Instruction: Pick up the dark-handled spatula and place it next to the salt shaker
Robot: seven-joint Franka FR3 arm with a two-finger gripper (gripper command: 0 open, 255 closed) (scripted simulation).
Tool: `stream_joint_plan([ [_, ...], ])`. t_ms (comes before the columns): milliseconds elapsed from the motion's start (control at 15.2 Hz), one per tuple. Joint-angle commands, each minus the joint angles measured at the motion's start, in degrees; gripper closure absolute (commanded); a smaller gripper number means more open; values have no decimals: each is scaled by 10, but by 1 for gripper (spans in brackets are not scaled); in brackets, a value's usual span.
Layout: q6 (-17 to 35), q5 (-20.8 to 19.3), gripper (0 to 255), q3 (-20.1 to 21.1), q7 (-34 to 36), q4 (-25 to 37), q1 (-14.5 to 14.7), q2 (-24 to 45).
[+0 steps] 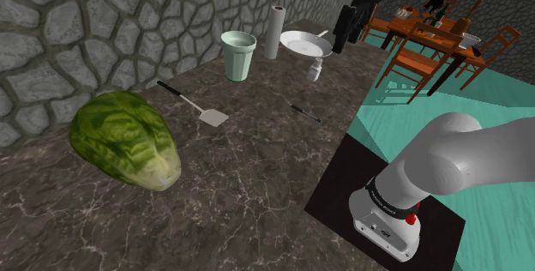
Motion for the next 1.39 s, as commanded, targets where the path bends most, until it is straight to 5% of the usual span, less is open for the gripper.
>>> stream_joint_plan([
  [0, 0, 0, 0, 0, 0, 0, 0, 0],
  [726, 168, 37, 0, 77, 74, 15, 27, 163],
  [1320, 274, 19, 0, 135, 142, 92, 41, 333],
])
